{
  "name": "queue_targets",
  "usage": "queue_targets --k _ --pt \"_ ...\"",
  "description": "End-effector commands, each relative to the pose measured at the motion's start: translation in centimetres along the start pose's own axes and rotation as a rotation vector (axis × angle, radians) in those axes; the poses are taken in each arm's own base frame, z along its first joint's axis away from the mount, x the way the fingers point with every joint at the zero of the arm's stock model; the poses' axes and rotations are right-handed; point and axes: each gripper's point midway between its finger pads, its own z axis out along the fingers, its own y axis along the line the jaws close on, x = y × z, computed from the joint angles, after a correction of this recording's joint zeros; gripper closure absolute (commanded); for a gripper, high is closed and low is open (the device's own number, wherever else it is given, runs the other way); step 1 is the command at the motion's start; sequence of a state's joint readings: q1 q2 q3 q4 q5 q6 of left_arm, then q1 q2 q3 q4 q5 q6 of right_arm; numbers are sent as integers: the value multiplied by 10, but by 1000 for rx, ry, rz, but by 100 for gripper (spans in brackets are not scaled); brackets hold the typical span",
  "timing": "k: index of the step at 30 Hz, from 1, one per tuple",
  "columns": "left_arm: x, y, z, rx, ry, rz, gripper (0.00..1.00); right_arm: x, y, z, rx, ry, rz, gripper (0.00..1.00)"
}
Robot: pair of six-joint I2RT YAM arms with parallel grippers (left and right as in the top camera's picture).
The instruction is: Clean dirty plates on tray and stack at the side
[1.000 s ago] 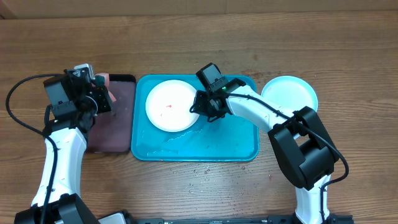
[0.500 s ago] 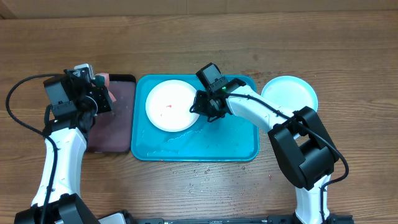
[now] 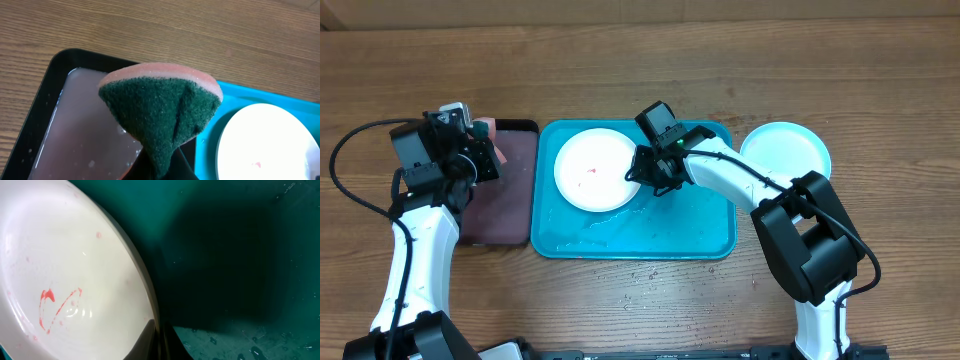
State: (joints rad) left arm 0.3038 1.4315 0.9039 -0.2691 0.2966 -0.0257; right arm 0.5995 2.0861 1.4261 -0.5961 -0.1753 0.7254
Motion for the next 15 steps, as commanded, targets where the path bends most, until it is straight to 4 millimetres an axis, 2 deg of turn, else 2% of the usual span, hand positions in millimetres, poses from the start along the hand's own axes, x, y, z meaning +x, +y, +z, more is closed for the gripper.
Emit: queue_targets --k 1,5,9,13,15 --pt "-3 0 -4 8 -16 8 96 2 -3 3 18 -4 -6 96" --pt "0 -4 -3 18 0 -45 95 2 -3 3 18 -5 -6 96" --pt "9 -20 1 27 39 -10 96 2 -3 3 18 -5 -3 96" --pt "11 -44 5 25 89 59 96 2 -3 3 17 -5 -3 96" --pt "9 -62 8 53 130 102 96 2 -3 3 18 -4 -2 96"
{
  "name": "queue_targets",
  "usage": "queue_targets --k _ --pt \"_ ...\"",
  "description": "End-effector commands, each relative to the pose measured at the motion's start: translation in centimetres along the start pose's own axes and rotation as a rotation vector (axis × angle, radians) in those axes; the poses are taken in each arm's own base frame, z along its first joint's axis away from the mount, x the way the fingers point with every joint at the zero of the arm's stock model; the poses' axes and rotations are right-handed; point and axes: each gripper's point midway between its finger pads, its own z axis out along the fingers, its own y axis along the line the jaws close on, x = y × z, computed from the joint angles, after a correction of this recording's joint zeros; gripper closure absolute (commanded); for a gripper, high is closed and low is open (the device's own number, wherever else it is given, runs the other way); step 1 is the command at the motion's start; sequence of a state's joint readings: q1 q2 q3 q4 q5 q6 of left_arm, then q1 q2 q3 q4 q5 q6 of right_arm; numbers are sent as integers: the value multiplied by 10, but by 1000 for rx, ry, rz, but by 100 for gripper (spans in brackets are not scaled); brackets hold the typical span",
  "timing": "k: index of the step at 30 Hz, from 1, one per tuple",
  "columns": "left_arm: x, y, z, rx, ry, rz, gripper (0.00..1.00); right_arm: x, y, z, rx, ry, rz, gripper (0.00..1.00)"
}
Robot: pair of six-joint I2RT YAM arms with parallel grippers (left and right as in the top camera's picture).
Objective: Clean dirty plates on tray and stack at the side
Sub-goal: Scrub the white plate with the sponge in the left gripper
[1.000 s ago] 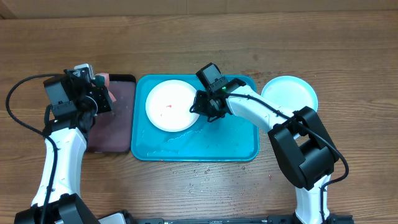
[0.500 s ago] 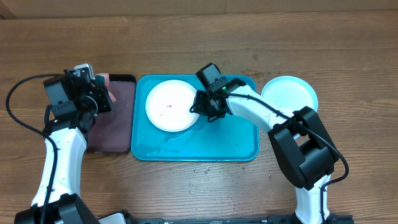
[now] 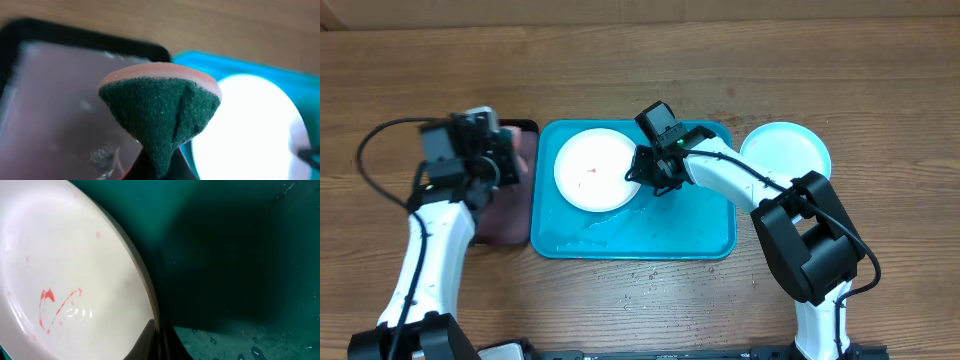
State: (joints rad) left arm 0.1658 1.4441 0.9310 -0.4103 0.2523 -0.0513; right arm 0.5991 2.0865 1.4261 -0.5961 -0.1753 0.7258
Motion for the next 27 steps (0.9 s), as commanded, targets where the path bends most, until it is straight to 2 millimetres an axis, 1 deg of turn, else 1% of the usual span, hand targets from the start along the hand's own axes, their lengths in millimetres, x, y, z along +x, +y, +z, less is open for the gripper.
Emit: queue_targets --k 1,5,7,11,16,19,21,22,23,25,27 --pt "-25 -27 0 21 6 83 96 2 -3 3 17 -4 -3 96" --pt "-20 -63 13 72 116 188 96 2 -3 3 17 -4 -3 96" --pt "-13 -83 26 103 171 223 96 2 -3 3 17 -4 -3 96" --pt "13 -112 52 142 271 283 96 2 -3 3 18 -4 -4 96" --pt "52 -132 80 174 382 390 96 2 -3 3 18 -4 -4 96" --pt "69 -132 93 167 432 410 96 2 -3 3 18 -4 -4 96" --pt "76 -131 99 163 452 414 96 2 -3 3 18 -4 -4 96" --pt "78 -127 103 144 458 416 96 2 -3 3 18 -4 -4 96" --pt "79 -121 106 111 462 422 96 2 -3 3 18 -4 -4 96" --pt "80 -101 110 7 477 441 96 2 -3 3 18 -4 -4 96" --pt "79 -80 110 -105 488 455 96 2 -3 3 18 -4 -4 96"
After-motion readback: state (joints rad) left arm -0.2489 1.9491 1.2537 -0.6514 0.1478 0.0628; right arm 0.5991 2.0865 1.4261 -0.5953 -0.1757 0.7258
